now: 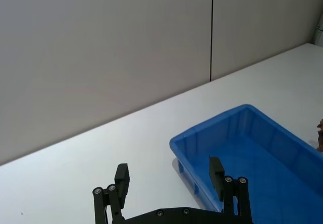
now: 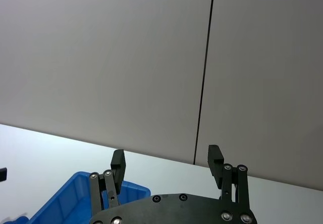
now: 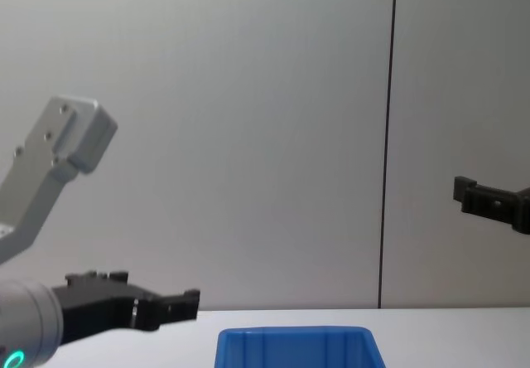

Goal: Pick up the two dolls from the table and place them into the box.

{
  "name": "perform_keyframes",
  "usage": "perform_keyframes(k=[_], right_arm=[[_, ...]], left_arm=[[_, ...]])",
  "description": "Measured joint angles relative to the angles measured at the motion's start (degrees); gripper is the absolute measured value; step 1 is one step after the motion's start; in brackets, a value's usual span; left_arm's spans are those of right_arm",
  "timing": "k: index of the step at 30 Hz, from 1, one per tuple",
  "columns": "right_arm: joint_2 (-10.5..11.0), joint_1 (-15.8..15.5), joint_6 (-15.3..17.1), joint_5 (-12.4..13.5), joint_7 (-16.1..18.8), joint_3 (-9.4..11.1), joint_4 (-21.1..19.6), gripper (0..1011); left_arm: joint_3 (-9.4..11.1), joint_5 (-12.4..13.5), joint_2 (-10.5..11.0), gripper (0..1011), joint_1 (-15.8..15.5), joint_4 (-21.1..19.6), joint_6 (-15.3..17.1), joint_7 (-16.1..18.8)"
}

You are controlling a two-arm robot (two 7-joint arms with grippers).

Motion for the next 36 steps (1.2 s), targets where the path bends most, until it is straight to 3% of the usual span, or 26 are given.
perform_keyframes(k=[15,36], right_arm=[[0.0,0.0,0.0,0.0,0.0,0.0,0.0,1001],[0.0,0.0,0.0,0.0,0.0,0.0,0.0,1001]], left_arm=[[-0.2,-1.1,-1.0,1001,-1.2,5.8,1.5,-3.7],[0.3,1.0,-2.1,1001,-2.2,11.3,3.8,-5.8]])
